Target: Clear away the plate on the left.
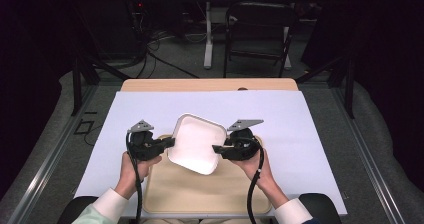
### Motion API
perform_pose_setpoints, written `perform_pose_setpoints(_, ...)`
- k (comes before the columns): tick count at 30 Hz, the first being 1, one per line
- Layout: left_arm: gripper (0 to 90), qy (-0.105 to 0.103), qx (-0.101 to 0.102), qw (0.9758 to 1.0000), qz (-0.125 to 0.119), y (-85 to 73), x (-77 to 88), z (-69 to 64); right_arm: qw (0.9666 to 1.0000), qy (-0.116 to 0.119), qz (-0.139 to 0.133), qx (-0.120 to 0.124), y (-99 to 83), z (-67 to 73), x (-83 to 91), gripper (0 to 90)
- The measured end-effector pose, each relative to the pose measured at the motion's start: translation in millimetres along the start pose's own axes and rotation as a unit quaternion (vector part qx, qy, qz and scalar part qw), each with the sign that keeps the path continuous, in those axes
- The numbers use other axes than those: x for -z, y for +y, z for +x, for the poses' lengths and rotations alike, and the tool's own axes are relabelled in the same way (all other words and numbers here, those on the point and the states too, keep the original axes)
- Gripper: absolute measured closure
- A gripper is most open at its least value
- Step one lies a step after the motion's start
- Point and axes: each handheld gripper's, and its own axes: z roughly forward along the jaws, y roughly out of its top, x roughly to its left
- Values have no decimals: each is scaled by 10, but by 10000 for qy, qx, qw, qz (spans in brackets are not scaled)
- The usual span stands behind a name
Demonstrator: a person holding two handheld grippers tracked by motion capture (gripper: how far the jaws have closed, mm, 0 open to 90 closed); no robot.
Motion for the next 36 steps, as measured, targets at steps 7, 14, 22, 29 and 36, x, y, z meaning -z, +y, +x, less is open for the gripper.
perform_pose_setpoints(7,858,-108,-39,9999,113,-36,-12,-59,10000,45,-15,-25,-7,-34,72,658)
perform_pose_setpoints(14,852,-223,1,9995,201,-73,-23,-85,9999,91,0,-65,-20,-46,116,683)
perform_pose_setpoints(22,846,-347,33,9989,314,-107,-4,-116,9998,154,27,-85,-45,-58,147,698)
perform_pose_setpoints(29,838,-469,127,9978,447,-160,-57,-154,9995,214,189,-153,-67,-95,171,713)
perform_pose_setpoints(36,829,-588,157,9960,661,-232,-77,-197,9987,283,371,-200,-116,-109,187,718)
